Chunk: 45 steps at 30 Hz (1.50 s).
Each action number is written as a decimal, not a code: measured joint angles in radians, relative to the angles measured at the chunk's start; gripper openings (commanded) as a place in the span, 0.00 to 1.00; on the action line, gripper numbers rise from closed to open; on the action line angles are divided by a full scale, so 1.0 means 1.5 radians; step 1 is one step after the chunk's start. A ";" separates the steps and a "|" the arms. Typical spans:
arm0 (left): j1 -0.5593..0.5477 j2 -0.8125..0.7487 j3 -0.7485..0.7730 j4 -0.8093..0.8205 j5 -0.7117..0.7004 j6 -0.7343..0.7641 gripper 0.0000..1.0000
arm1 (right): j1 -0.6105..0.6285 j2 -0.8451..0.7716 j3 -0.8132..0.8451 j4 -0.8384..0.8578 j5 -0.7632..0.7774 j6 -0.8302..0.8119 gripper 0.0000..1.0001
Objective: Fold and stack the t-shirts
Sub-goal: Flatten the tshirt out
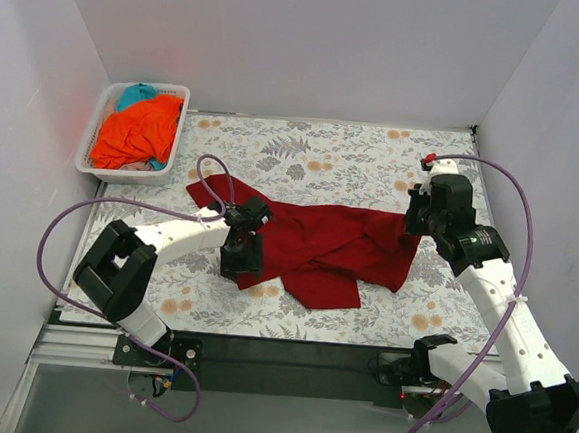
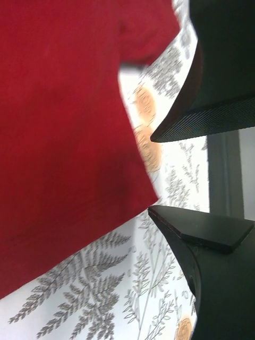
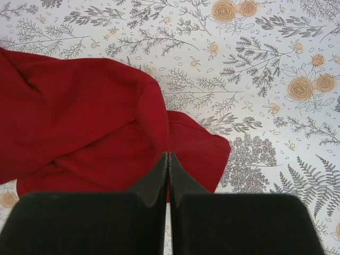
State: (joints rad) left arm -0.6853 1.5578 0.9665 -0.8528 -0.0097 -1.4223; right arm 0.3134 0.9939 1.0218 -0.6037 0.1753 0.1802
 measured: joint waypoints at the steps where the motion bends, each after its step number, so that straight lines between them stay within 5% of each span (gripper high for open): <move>1: -0.001 0.012 -0.001 0.002 -0.006 0.000 0.50 | 0.000 0.000 -0.004 0.000 0.000 0.000 0.01; 10: -0.013 0.036 -0.034 0.022 -0.039 -0.005 0.43 | 0.000 -0.002 -0.016 0.000 0.001 0.000 0.01; 14: -0.013 0.025 -0.048 0.025 -0.046 -0.003 0.09 | 0.000 -0.012 -0.026 0.001 0.001 0.001 0.01; 16: -0.012 0.019 -0.054 0.025 -0.048 -0.005 0.00 | 0.000 -0.017 -0.031 0.000 0.001 0.002 0.01; 23: -0.016 -0.029 -0.036 -0.005 -0.058 -0.030 0.00 | 0.000 -0.031 -0.033 -0.004 0.003 0.002 0.01; 32: -0.016 -0.219 0.295 -0.055 -0.169 -0.082 0.00 | 0.000 -0.070 0.057 -0.037 0.013 0.008 0.01; 38: -0.016 -0.379 0.370 -0.036 -0.211 -0.114 0.00 | 0.000 -0.152 0.221 -0.046 0.032 0.024 0.01; 45: -0.016 -0.364 0.518 -0.046 -0.260 -0.109 0.00 | 0.000 -0.173 0.333 0.005 0.044 0.025 0.01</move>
State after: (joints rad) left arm -0.7094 1.0111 1.7435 -0.9218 -0.3992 -1.5856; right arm 0.3134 0.7345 1.5208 -0.5961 0.2413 0.2184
